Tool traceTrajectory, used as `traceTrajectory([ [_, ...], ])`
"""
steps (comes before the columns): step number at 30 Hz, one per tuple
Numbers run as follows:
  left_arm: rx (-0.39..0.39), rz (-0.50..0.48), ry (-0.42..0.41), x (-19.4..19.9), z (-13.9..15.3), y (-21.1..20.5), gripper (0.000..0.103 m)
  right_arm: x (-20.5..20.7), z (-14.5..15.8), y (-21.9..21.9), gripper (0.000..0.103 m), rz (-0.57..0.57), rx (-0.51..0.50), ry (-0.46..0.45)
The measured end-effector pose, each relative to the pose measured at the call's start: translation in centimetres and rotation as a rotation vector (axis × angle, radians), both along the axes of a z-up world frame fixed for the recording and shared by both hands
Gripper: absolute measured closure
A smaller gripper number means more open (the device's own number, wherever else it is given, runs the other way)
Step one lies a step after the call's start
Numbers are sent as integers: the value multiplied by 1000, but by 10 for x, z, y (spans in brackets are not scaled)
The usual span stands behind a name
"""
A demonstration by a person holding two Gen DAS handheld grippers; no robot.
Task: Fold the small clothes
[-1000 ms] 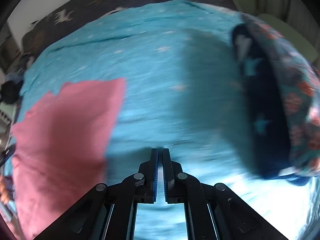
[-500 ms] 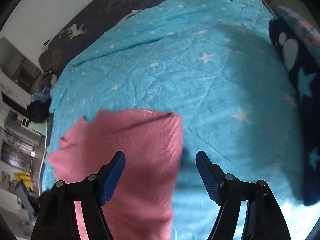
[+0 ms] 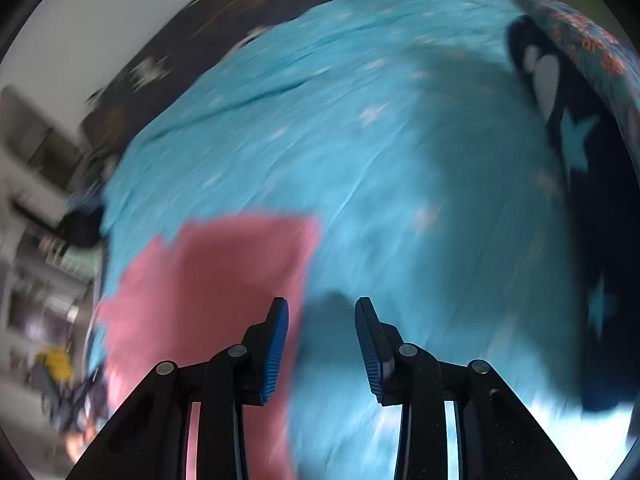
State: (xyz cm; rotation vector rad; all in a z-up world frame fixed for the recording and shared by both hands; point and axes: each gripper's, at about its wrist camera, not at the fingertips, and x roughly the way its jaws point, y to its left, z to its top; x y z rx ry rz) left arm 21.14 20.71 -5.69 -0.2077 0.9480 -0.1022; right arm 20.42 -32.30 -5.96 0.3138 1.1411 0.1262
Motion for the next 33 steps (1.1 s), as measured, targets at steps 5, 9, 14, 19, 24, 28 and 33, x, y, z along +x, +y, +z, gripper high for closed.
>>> traceTrajectory([
  [5, 220, -65, -14, 3, -11, -37, 63, -37, -6, 26, 64, 91, -117, 23],
  [9, 173, -28, 9, 5, -20, -17, 85, -43, -19, 2, 99, 8, -96, 40],
  [14, 157, 10, 6, -22, -5, 1, 74, -82, -6, -14, 77, -66, -44, 43],
  [19, 146, -107, 20, -72, -2, -2, 39, -164, 5, -2, 62, 73, -8, 46],
  [24, 166, -129, 60, -128, -18, 5, 38, -244, -8, 2, 62, 122, 83, 111],
  [28, 113, -123, 53, -160, -19, 20, 38, -283, -12, 5, 61, 145, 134, 115],
  [33, 18, -107, 50, -189, -23, 36, 37, -301, -17, 13, 54, 155, 231, 104],
])
